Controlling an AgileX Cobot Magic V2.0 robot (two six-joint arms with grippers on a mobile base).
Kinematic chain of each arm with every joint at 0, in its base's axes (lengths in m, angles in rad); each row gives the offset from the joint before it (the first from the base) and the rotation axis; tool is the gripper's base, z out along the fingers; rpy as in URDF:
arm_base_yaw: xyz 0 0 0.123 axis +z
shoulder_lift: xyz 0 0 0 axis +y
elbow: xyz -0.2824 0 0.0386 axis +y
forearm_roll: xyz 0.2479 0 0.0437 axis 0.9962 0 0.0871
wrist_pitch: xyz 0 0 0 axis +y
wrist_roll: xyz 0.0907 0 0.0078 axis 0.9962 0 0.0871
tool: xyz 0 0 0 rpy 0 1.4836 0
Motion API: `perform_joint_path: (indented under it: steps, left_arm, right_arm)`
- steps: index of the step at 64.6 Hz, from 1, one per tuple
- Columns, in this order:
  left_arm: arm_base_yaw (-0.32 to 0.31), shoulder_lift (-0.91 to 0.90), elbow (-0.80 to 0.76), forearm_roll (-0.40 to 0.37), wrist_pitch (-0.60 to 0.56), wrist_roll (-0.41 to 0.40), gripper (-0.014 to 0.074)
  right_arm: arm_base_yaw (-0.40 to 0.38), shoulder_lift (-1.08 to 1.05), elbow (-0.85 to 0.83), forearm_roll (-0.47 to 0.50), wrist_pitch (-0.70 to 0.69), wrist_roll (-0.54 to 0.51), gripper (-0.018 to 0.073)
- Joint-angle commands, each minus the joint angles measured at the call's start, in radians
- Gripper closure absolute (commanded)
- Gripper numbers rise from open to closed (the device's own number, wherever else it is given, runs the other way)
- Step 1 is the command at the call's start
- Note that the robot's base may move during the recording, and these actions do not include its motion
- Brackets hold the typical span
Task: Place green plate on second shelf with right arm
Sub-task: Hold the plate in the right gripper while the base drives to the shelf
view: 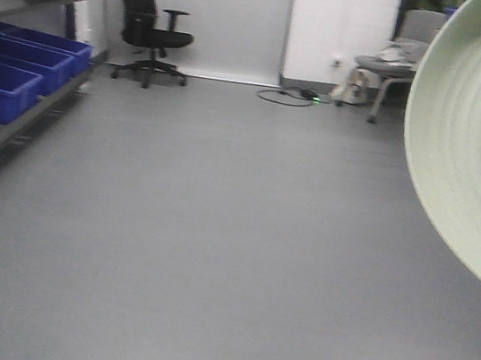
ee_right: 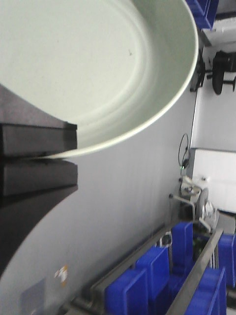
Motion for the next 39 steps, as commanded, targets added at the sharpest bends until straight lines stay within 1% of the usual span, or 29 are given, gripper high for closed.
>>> perform_joint_path:
  steps: [1,39]
  left_arm:
    - [-0.002,-0.018,0.042,0.0,-0.081,-0.003,0.0466]
    - [-0.002,-0.018,0.042,0.0,-0.081,-0.003,0.0466]
  right_arm:
    - [-0.006,0.01,-0.032,0.002,-0.107,0.005,0.0502]
    - [-0.006,0.01,-0.032,0.002,-0.107,0.005,0.0502]
